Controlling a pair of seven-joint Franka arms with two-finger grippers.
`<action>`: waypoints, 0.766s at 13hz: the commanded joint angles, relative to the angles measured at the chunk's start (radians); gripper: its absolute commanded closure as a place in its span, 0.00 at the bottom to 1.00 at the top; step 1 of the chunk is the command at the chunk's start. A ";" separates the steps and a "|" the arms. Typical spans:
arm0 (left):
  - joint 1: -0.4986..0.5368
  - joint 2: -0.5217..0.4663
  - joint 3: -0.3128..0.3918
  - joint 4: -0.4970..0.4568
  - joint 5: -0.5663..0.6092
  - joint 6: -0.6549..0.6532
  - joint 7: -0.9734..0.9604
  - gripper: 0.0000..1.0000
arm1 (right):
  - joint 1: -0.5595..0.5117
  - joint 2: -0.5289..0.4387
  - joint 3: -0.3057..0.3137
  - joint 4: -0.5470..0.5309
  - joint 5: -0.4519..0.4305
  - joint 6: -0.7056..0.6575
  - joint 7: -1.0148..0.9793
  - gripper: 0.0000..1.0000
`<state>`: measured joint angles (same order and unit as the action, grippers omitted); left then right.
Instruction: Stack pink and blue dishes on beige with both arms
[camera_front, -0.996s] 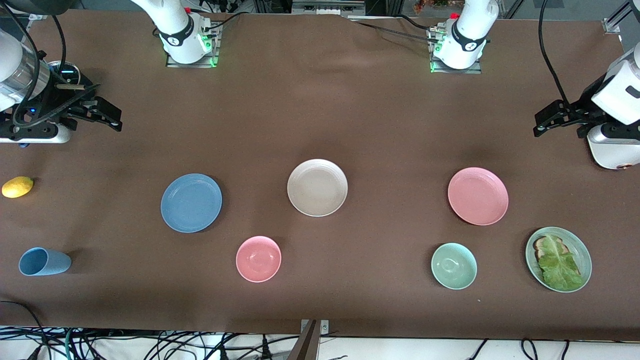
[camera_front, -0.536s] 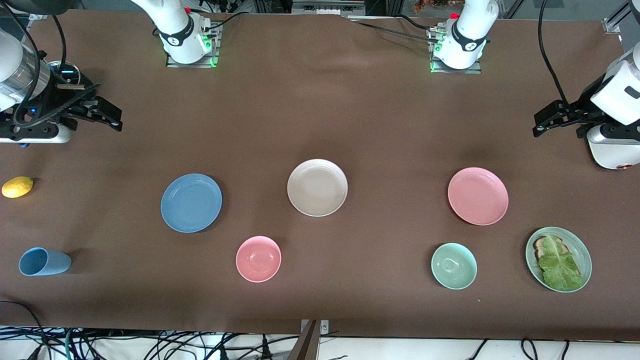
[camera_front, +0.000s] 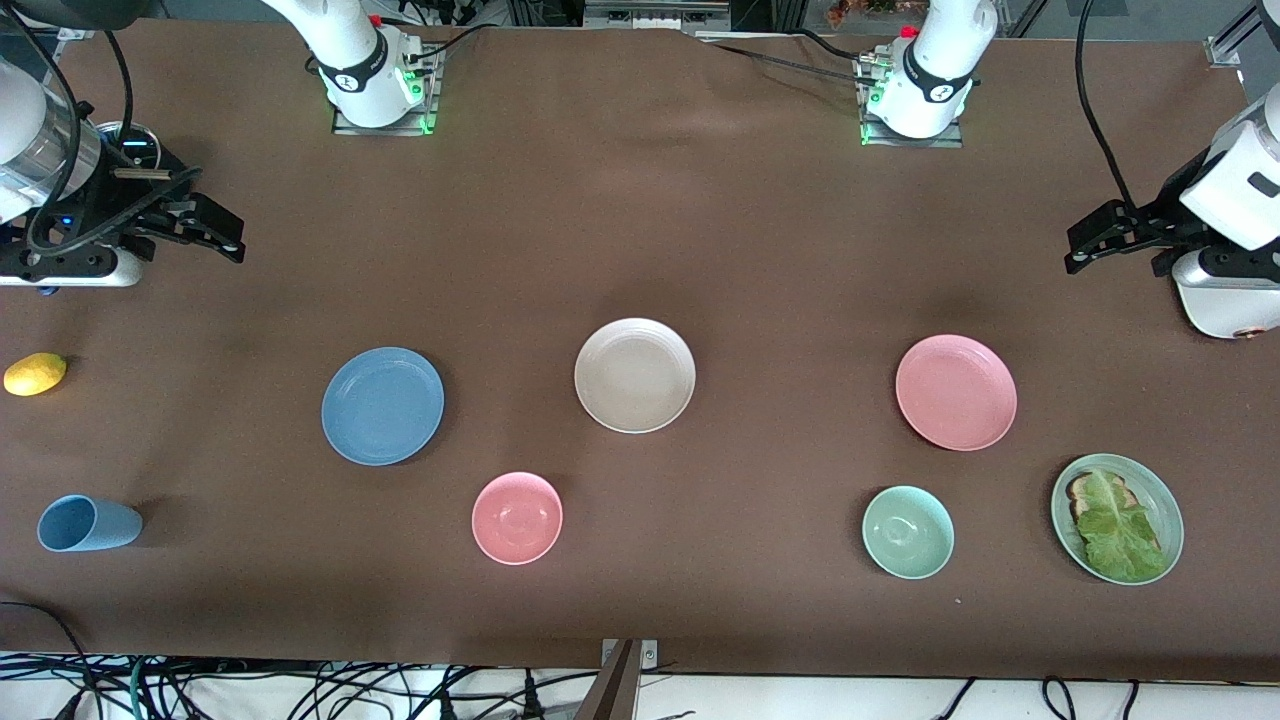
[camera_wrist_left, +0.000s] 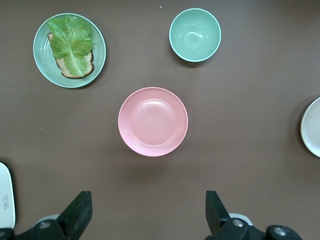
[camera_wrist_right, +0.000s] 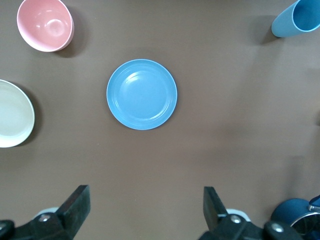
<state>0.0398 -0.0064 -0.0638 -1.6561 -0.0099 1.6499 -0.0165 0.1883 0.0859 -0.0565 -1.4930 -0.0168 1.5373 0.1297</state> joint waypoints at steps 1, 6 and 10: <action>-0.001 -0.003 -0.001 -0.001 -0.002 0.007 0.006 0.00 | 0.005 0.002 0.000 0.000 0.000 0.006 0.002 0.00; -0.001 -0.004 -0.001 -0.001 -0.002 0.005 0.006 0.00 | -0.003 0.005 -0.005 0.000 0.038 0.006 -0.002 0.00; -0.001 -0.004 -0.001 -0.001 -0.002 0.005 0.006 0.00 | -0.021 0.012 -0.010 0.002 0.037 0.006 -0.050 0.00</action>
<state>0.0398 -0.0064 -0.0638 -1.6561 -0.0099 1.6499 -0.0165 0.1840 0.0941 -0.0629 -1.4931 0.0040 1.5386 0.1095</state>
